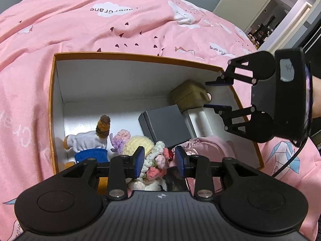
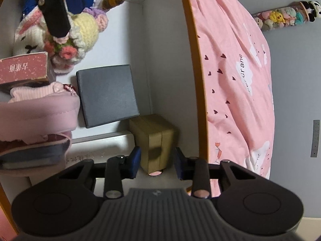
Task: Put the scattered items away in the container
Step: 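Withdraw both tools up out of the orange box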
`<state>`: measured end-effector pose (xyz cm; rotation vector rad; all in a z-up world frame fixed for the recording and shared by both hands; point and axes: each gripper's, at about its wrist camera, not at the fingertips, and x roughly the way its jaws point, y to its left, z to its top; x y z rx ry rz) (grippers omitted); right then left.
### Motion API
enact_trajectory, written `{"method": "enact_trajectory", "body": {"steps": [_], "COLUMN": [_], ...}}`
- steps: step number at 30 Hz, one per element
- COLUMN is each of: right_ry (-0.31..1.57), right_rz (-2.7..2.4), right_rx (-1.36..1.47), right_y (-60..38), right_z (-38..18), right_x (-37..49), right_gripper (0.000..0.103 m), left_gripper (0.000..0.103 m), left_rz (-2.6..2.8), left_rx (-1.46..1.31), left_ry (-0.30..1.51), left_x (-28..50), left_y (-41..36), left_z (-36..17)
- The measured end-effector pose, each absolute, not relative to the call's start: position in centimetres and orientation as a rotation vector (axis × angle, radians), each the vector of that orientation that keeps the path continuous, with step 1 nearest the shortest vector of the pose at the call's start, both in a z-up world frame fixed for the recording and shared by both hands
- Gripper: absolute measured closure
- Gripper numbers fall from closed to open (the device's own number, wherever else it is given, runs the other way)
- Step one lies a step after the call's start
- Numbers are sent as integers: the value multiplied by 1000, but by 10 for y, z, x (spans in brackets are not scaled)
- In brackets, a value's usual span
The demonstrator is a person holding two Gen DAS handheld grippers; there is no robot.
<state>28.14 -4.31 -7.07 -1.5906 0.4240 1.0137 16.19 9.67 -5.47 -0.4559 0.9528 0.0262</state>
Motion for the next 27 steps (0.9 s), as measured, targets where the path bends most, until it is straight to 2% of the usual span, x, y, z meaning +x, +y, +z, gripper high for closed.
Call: {"method": "enact_trajectory", "body": {"steps": [6,9,10,11,21,27], "right_ry": [385,352,346,348,450,502], "right_rz": [1059,1095,1108,1120,1077,1107], "right_rx": [-1542,-1523,-1516,-1514,-1530,-1416], "right_y": [-36,-29,-26,-23,-7,-6], "right_z": [-64,-63,-63,-63,-74,-51], "right_x": [276,273,272,273,281,275], "right_gripper": [69,77,83,83,85,85], "left_gripper": [66,66,65,65,66,66], "left_rz": [49,53,54,55,44,34], "left_rx": [-468,-459,-455,-453,-469,-465], "left_ry": [942,942,941,940,936,919], "left_x": [160,160,159,159,160,167], "left_y": [101,100,100,99,102,104], "left_z": [-53,-53,-52,-52,-54,-52]}}
